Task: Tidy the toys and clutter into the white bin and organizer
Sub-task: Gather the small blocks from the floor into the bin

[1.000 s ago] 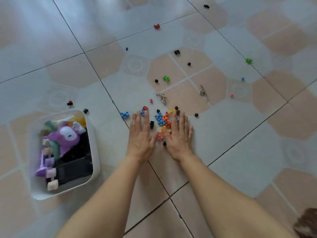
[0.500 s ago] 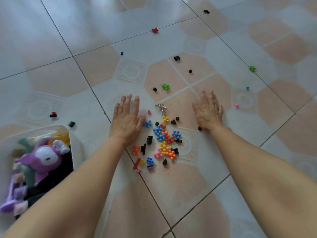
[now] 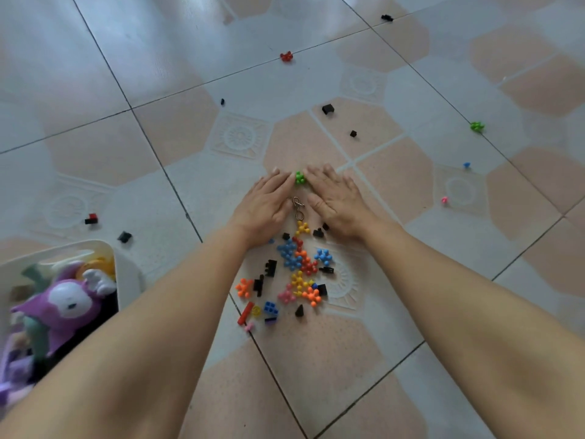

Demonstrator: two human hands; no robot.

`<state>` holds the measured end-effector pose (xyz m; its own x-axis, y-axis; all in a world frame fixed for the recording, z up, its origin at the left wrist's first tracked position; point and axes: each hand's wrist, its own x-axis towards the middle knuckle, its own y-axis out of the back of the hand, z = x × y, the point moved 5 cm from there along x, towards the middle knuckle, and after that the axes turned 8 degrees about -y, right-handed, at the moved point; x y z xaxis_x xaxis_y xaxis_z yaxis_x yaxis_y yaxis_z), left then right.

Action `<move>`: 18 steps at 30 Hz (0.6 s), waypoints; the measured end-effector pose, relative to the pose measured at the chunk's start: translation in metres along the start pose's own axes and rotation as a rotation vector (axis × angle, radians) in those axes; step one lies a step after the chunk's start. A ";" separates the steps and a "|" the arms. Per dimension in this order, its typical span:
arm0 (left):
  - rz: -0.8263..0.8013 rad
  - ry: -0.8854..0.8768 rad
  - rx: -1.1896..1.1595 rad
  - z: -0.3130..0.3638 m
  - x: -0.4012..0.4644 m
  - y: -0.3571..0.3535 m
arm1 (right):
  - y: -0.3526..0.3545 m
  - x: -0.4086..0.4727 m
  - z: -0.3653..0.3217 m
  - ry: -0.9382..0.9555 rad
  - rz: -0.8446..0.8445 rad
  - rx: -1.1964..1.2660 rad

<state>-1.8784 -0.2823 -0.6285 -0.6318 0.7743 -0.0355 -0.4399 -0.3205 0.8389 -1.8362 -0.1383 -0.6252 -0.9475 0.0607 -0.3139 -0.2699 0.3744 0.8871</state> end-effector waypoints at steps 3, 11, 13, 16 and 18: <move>-0.004 -0.024 -0.046 0.008 -0.031 -0.005 | -0.011 -0.032 -0.003 0.081 -0.023 0.010; -0.120 -0.174 0.087 0.038 -0.118 -0.022 | -0.048 -0.110 -0.020 0.233 -0.122 -0.095; -0.089 -0.207 0.147 0.040 -0.125 -0.028 | -0.055 -0.115 -0.024 0.258 -0.072 -0.156; 0.001 -0.215 0.160 0.040 -0.125 -0.029 | -0.057 -0.112 -0.029 0.283 0.014 -0.195; 0.067 -0.237 0.170 0.041 -0.124 -0.028 | -0.057 -0.108 -0.032 0.302 0.078 -0.195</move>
<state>-1.7615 -0.3468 -0.6256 -0.4804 0.8667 0.1345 -0.2761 -0.2950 0.9148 -1.7239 -0.1954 -0.6309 -0.9665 -0.2048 -0.1545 -0.1947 0.1939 0.9615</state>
